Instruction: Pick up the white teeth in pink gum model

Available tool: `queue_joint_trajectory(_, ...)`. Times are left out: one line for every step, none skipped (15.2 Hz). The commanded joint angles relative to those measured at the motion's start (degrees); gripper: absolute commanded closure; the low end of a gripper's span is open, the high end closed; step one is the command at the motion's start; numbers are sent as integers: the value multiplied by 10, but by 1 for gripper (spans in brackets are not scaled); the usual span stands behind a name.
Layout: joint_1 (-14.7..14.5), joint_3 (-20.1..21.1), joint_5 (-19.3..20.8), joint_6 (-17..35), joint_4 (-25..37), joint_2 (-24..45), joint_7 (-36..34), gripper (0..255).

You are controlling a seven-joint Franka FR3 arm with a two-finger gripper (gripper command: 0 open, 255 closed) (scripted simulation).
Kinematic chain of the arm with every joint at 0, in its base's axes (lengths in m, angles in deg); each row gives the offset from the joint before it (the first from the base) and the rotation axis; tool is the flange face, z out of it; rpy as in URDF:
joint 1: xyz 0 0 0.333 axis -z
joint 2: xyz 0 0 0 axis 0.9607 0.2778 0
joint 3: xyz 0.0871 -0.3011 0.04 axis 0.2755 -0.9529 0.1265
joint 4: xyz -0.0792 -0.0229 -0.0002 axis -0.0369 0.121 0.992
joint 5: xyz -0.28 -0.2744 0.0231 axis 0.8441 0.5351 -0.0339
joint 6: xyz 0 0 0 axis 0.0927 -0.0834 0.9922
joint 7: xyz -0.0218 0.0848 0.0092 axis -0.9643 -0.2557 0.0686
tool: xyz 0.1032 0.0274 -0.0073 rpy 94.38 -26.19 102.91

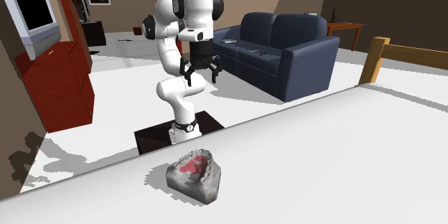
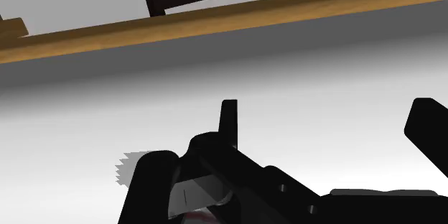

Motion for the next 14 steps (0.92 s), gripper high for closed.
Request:
queue_joint_trajectory(0,0,0,0,0,0,0,0)
queue_joint_trajectory(2,3,8,14,7,21,-2,0)
queue_joint_trajectory(5,5,15,26,14,43,-5,0)
queue_joint_trajectory(8,8,23,39,22,64,-8,0)
queue_joint_trajectory(10,10,31,51,31,86,-12,0)
queue_joint_trajectory(13,13,39,62,40,108,-15,0)
queue_joint_trajectory(16,15,47,72,50,130,-19,0)
queue_joint_trajectory(19,18,56,82,61,152,-23,0)
queue_joint_trajectory(23,20,65,90,73,174,-28,0)
queue_joint_trajectory(26,22,74,99,85,196,-32,0)
queue_joint_trajectory(29,25,83,106,99,219,-37,0)
queue_joint_trajectory(32,27,92,112,112,241,-42,0)
queue_joint_trajectory(35,29,102,118,127,263,-47,0)
queue_joint_trajectory(38,31,112,123,143,286,-53,0)
